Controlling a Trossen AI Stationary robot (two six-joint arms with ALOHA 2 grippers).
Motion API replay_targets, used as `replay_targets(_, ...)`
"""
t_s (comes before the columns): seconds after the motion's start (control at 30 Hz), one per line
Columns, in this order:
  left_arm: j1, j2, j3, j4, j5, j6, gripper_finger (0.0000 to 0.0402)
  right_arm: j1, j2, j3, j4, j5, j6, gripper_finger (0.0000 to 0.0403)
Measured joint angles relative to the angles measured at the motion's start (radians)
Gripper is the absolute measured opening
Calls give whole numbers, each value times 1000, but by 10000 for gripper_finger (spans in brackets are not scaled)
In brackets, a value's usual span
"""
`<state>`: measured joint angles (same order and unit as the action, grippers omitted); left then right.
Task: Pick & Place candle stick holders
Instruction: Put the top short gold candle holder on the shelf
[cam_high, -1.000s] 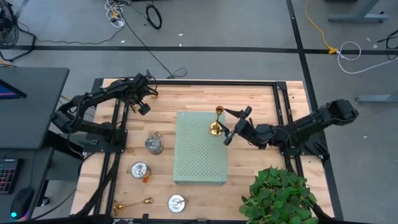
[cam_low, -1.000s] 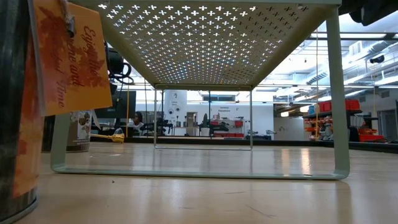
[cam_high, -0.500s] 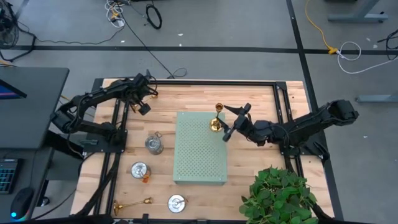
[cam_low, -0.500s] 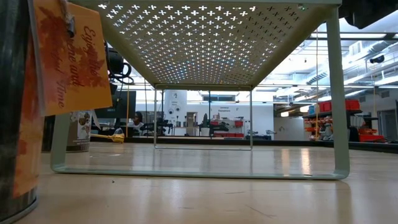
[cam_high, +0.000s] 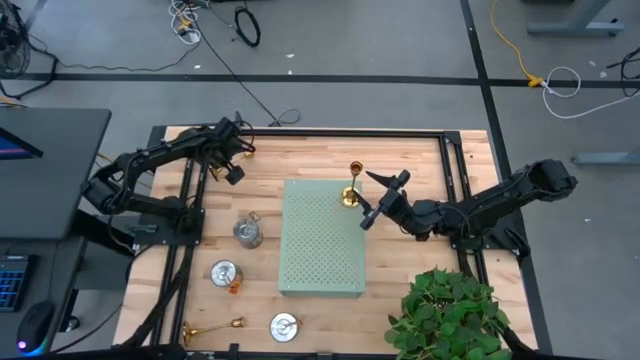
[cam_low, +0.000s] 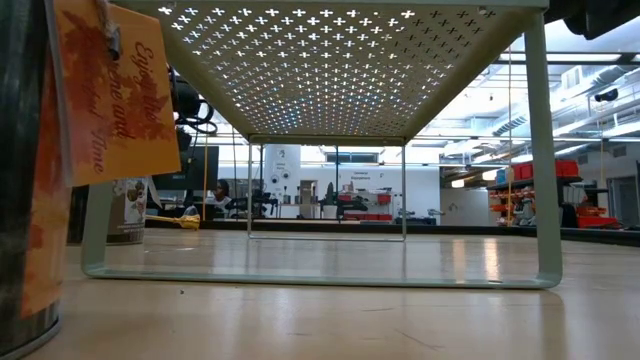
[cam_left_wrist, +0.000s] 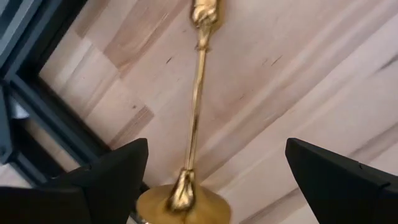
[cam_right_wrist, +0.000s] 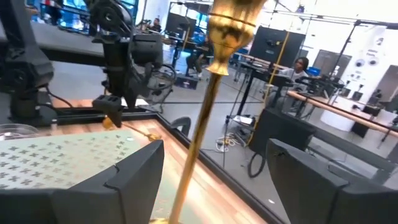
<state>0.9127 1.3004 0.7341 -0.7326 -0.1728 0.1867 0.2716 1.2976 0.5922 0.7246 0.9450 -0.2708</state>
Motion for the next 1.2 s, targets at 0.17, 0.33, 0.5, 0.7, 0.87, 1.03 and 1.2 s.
replay_targets(0.17,1,65,-3,2,-6,-18,387,38,0,0,0,10,0,288)
replay_targets(0.33,-1,144,-4,-1,-6,-25,386,95,-1,0,-16,85,0,288)
replay_targets(0.5,-10,167,-4,-2,-6,-26,377,160,-1,0,-24,164,0,288)
replay_targets(0.7,-9,167,-4,2,-17,-25,357,235,-1,0,-23,198,3,288)
replay_targets(0.87,-8,167,-4,11,-59,-26,317,271,-1,0,-23,199,0,288)
replay_targets(1.03,-6,167,-4,35,-60,-26,252,285,-1,0,-23,230,-4,288)
replay_targets(1.2,-6,167,-4,57,-44,-26,162,296,-1,0,-23,249,-1,288)
